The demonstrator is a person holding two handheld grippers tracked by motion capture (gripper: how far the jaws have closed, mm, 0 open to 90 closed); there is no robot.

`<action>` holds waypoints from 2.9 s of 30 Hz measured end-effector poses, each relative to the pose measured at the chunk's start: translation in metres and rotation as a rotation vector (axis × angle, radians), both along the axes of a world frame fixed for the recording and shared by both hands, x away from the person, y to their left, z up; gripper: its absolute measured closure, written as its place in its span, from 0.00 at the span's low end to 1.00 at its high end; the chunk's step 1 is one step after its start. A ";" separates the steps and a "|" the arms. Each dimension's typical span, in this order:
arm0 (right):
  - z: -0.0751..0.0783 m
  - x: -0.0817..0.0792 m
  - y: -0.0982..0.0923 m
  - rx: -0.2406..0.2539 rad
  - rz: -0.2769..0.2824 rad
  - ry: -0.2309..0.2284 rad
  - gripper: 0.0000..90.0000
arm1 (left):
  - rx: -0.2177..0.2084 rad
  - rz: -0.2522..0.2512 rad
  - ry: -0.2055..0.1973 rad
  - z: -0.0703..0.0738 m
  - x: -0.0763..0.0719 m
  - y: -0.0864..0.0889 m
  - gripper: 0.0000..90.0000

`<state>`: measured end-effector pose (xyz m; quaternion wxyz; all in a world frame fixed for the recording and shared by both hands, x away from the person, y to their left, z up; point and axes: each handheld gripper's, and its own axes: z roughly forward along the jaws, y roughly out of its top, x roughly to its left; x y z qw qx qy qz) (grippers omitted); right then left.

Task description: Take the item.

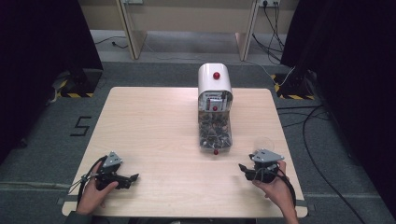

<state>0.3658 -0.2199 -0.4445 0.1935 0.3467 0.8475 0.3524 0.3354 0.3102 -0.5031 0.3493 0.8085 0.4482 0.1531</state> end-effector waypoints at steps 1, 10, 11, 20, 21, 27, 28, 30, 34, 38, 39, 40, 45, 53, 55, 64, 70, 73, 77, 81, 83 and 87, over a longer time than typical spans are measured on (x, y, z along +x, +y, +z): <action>0.002 -0.001 0.000 0.015 0.000 -0.005 0.48 | 0.000 0.000 0.000 0.000 0.000 0.000 0.00; 0.001 -0.008 -0.001 0.003 0.012 0.007 0.44 | 0.000 0.000 0.000 0.000 0.000 0.000 0.00; 0.001 -0.008 -0.001 0.003 0.012 0.007 0.44 | 0.000 0.000 0.000 0.000 0.000 0.000 0.00; -0.008 -0.010 -0.007 -0.016 0.008 0.034 0.39 | 0.000 0.000 0.000 0.000 0.000 0.000 0.00; -0.009 -0.011 -0.009 -0.016 0.000 0.036 0.38 | 0.000 0.000 0.000 0.000 0.000 0.000 0.00; -0.013 -0.014 -0.016 -0.015 -0.017 0.040 0.38 | 0.000 0.000 0.000 0.000 0.000 0.000 0.00; -0.013 -0.014 -0.017 -0.018 -0.019 0.043 0.38 | 0.000 0.000 0.000 0.000 0.000 0.000 0.00; -0.015 -0.015 -0.019 -0.019 -0.027 0.049 0.38 | 0.000 0.000 0.000 0.000 0.000 0.000 0.00; -0.018 -0.017 -0.021 -0.020 -0.035 0.049 0.39 | 0.000 0.000 0.000 0.000 0.000 0.000 0.00; -0.019 -0.018 -0.024 -0.025 -0.045 0.059 0.39 | 0.000 0.000 0.000 0.000 0.000 0.000 0.00; -0.019 -0.018 -0.024 -0.025 -0.045 0.059 0.39 | 0.000 0.000 0.000 0.000 0.000 0.000 0.00; -0.020 -0.018 -0.024 -0.029 -0.042 0.057 0.39 | 0.000 0.000 0.000 0.000 0.000 0.000 0.00; -0.023 -0.020 -0.027 -0.042 -0.058 0.069 0.39 | 0.000 0.000 0.000 0.000 0.000 0.000 0.00; -0.033 -0.022 -0.031 -0.010 -0.068 0.146 0.31 | 0.000 0.000 0.000 0.000 0.000 0.000 0.00; -0.035 -0.025 -0.031 0.004 -0.061 0.146 0.31 | 0.000 0.000 0.000 0.000 0.000 0.000 0.00; -0.038 -0.038 -0.035 0.033 -0.086 0.106 0.30 | 0.000 0.000 0.000 0.000 0.000 0.000 0.00; -0.037 -0.044 -0.034 0.026 -0.096 0.113 0.30 | 0.000 0.000 0.000 0.000 0.000 0.000 0.00; -0.037 -0.047 -0.034 0.025 -0.099 0.116 0.30 | 0.000 0.000 0.000 0.000 0.000 0.000 0.00; -0.037 -0.049 -0.034 0.025 -0.095 0.118 0.30 | 0.000 0.000 0.000 0.000 0.000 0.000 0.00; -0.036 -0.050 -0.035 0.025 -0.092 0.122 0.30 | 0.000 0.000 0.000 0.000 0.000 0.000 0.00; -0.036 -0.050 -0.034 0.025 -0.093 0.122 0.30 | 0.000 0.000 0.000 0.000 0.000 0.000 0.00; -0.036 -0.050 -0.035 0.026 -0.091 0.121 0.29 | 0.000 0.000 0.000 0.000 0.000 0.000 0.00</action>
